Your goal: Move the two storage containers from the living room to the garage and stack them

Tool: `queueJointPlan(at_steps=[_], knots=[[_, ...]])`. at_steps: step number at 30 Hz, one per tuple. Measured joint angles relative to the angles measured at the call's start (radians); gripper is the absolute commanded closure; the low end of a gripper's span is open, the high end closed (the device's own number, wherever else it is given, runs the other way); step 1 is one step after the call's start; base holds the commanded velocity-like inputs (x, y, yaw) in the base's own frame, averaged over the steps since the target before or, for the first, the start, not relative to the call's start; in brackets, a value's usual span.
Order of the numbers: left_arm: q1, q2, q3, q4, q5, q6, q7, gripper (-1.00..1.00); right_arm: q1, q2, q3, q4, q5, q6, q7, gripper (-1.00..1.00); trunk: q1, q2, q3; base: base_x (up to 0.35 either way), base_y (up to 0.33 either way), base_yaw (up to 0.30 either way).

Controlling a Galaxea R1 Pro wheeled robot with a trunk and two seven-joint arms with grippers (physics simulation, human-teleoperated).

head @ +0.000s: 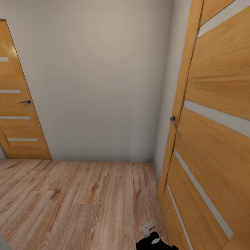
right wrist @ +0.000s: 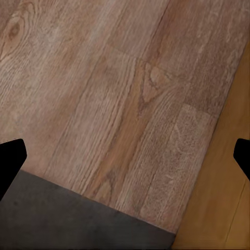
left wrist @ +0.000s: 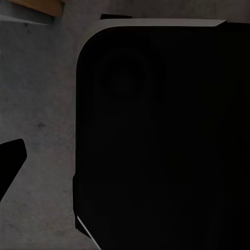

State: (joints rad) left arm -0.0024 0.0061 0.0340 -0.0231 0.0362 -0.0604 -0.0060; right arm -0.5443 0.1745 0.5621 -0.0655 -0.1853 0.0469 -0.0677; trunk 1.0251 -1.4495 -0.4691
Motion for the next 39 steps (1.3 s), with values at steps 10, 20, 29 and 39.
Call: queueJointPlan(at_steps=[10, 20, 29, 39], knots=[[0.0, 0.0, 0.001, 0.0, 0.0, 0.001, 0.0, -1.0, 0.0, 0.0, 0.0, 0.056, 0.0, 0.002, -0.002, -1.0, 0.0, 0.0, 0.0, 0.0, 0.0, 0.0], [0.0, 0.001, 0.0, 0.0, 0.0, 0.001, 0.0, -1.0, 0.07, -0.001, 0.0, 0.095, 0.002, -0.002, -0.007, -1.0, 0.0, 0.0, 0.0, 0.057, 0.0, 0.0], [0.0, 0.0, 0.0, 0.0, 0.0, 0.001, 0.0, -1.0, 0.233, -0.017, 0.0, 0.096, 0.006, -0.009, -0.004, -1.0, 0.0, 0.0, 0.0, 0.004, 0.0, 0.0], [0.0, 0.001, 0.001, 0.0, 0.001, 0.001, 0.0, -1.0, 0.267, -0.053, 0.001, 0.097, 0.002, -0.007, -0.004, -1.0, 0.0, 0.0, 0.0, 0.0, 0.0, 0.0]])
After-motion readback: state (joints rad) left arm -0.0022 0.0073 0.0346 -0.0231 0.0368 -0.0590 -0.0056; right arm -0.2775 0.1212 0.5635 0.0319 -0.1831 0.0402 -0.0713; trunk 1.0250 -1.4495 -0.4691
